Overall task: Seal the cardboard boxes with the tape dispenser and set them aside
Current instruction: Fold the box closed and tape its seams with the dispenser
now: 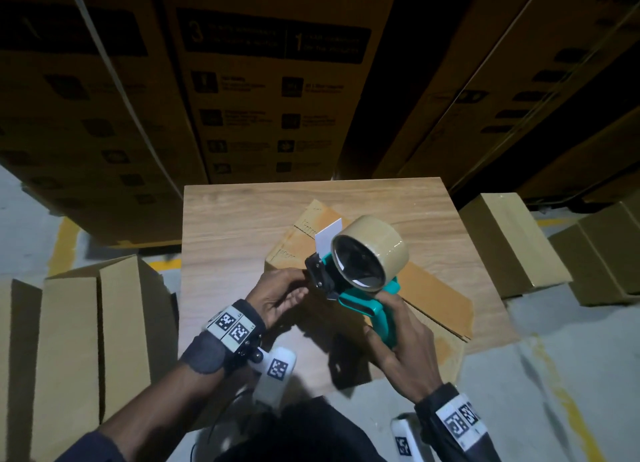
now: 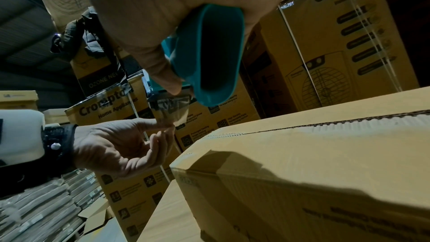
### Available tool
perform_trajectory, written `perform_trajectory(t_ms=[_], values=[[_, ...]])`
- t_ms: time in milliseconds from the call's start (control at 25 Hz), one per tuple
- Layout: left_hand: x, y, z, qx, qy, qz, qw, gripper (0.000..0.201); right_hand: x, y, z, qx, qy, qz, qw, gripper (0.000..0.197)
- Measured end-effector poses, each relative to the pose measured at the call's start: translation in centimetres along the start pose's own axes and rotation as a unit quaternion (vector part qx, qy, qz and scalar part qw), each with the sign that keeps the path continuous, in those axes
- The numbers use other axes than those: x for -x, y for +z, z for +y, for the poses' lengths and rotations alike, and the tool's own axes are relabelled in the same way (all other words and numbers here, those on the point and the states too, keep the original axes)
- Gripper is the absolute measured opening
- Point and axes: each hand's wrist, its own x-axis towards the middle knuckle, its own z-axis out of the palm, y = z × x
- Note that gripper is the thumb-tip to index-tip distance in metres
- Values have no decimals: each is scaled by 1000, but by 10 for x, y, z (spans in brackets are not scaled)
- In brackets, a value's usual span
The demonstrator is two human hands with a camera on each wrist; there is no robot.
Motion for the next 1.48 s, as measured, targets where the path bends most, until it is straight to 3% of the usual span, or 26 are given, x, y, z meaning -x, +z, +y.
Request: perform_trajectory(t_ms=[160, 600, 760, 920, 1040, 1200, 1480], values=[[-5, 2, 3, 3, 18, 25, 1000, 9, -18, 1, 9, -2, -20, -7, 1000, 64], [-16, 8, 42, 23, -70, -5, 997, 21, -66, -19, 36, -15, -63, -48, 997, 64], [-22, 16, 58, -22, 20, 22, 999, 17, -82, -23, 41, -15, -59, -76, 995, 62], [-33, 23, 70, -145, 125, 85, 978, 19, -102, -18, 38, 3, -34, -98, 995, 64], [-44, 20, 79, -182, 140, 110, 967, 20, -117, -15, 38, 6, -13, -117, 993, 68], [-50, 21, 89, -184, 143, 87, 969, 8, -129, -22, 40, 34, -18, -135, 990, 66], [-64, -27, 120, -217, 169, 153, 949, 24, -112, -60, 70, 67, -18, -150, 986, 70]])
